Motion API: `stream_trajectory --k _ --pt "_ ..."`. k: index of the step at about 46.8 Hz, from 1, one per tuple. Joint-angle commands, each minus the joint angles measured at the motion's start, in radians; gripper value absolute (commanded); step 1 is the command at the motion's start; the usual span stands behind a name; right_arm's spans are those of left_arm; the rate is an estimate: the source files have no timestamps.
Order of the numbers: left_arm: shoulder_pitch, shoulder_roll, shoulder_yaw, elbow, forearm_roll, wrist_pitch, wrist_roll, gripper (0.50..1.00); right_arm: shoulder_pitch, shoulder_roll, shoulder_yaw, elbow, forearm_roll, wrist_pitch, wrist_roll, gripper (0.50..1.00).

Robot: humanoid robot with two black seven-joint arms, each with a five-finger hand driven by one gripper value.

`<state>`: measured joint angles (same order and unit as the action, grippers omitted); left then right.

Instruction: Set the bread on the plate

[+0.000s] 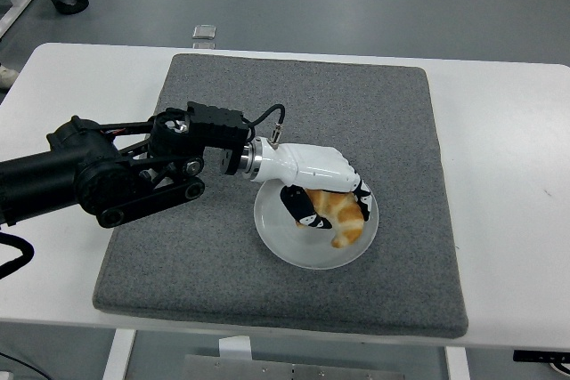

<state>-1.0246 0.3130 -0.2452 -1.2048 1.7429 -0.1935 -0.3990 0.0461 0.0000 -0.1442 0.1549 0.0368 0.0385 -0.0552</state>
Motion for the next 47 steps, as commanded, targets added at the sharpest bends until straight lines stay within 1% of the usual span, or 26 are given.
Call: stream_trajectory --k 1,24,47 --pt "0.006 0.0 0.0 0.01 0.003 0.002 0.0 0.5 0.0 0.0 0.0 0.0 0.0 0.001 0.0 0.932" --pt "0.008 0.001 0.047 0.031 0.018 0.005 0.0 0.5 0.0 0.0 0.0 0.0 0.0 0.001 0.0 0.932" --pt "0.011 0.001 0.049 0.039 0.024 0.009 -0.001 0.5 0.0 0.0 0.0 0.0 0.0 0.001 0.0 0.93"
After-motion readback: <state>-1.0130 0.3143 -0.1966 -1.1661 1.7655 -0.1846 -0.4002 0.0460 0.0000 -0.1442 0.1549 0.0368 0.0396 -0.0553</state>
